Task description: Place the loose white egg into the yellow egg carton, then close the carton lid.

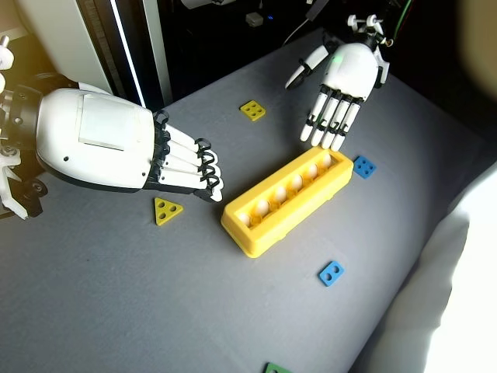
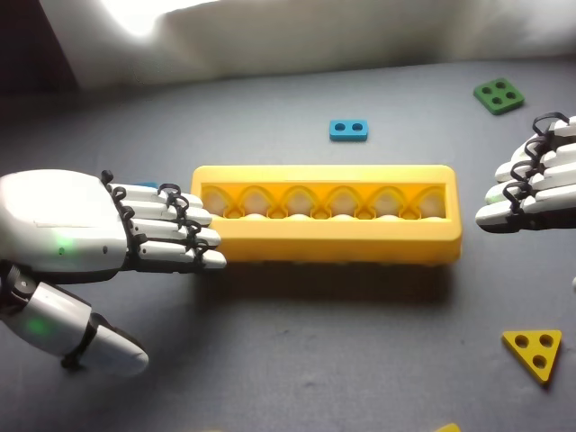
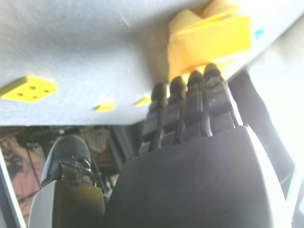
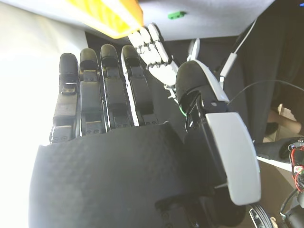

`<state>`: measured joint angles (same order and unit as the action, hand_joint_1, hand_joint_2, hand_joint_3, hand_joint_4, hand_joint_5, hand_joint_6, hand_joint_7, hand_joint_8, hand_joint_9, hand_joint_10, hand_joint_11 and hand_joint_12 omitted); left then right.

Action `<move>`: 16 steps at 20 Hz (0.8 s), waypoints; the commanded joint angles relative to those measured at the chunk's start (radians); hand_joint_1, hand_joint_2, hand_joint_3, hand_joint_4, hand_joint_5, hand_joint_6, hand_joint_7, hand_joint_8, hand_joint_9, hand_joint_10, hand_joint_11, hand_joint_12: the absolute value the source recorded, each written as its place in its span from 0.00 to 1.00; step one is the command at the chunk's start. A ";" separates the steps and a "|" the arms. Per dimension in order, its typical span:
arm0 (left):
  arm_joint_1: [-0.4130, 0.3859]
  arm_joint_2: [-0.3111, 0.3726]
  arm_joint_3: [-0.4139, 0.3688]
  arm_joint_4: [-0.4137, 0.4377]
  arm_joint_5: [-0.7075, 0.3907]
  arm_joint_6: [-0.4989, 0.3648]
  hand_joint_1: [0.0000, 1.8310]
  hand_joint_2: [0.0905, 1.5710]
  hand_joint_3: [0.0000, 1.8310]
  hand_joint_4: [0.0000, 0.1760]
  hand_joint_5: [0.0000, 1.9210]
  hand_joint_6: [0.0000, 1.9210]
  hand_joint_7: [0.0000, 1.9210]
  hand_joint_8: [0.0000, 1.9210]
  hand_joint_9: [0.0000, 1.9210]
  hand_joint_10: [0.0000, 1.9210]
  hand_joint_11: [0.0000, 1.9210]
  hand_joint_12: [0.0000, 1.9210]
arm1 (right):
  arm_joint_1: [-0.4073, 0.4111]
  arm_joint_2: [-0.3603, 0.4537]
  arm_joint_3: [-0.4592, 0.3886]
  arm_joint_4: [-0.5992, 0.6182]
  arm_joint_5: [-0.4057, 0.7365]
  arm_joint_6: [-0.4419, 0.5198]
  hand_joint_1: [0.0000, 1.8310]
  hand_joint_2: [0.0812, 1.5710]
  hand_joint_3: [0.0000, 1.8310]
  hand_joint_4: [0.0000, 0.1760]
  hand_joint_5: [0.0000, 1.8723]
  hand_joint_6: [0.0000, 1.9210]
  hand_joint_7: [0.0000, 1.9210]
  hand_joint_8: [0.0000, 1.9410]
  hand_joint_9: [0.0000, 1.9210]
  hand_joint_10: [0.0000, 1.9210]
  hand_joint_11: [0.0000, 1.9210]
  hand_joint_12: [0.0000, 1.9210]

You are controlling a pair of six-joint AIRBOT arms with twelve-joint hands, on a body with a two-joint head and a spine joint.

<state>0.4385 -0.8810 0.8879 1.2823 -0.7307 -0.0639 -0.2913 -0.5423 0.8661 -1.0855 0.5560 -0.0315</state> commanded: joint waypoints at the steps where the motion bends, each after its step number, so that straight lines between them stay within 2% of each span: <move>1: -0.003 0.015 0.006 -0.028 -0.038 -0.004 0.00 0.73 0.00 0.00 0.02 0.00 0.00 0.00 0.00 0.00 0.00 0.00 | 0.006 0.013 -0.002 0.047 0.061 0.005 0.00 1.00 0.02 0.00 0.16 0.00 0.15 0.00 0.12 0.00 0.00 0.32; 7: -0.028 0.042 0.033 -0.044 -0.106 -0.080 0.00 0.72 0.00 0.00 0.00 0.00 0.00 0.00 0.00 0.00 0.00 0.00 | 0.006 0.014 -0.017 0.046 0.061 0.004 0.00 1.00 0.02 0.00 0.16 0.00 0.15 0.00 0.12 0.00 0.00 0.32; 10: -0.036 0.075 0.059 -0.049 -0.155 -0.084 0.00 0.72 0.00 0.00 0.00 0.00 0.00 0.00 0.00 0.00 0.00 0.00 | 0.009 0.017 -0.026 0.043 0.062 0.004 0.00 1.00 0.02 0.00 0.16 0.00 0.15 0.00 0.11 0.00 0.00 0.31; 16: -0.052 0.181 0.119 -0.100 -0.356 -0.087 0.00 0.71 0.00 0.00 0.00 0.00 0.00 0.00 0.00 0.00 0.00 0.00 | 0.012 0.018 -0.027 0.043 0.066 0.004 0.00 1.00 0.02 0.00 0.17 0.00 0.16 0.00 0.12 0.00 0.00 0.32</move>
<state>0.3897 -0.7113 1.0039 1.2549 -1.0130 -0.1493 -0.2909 -0.5373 0.8387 -1.0897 0.5587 -0.0307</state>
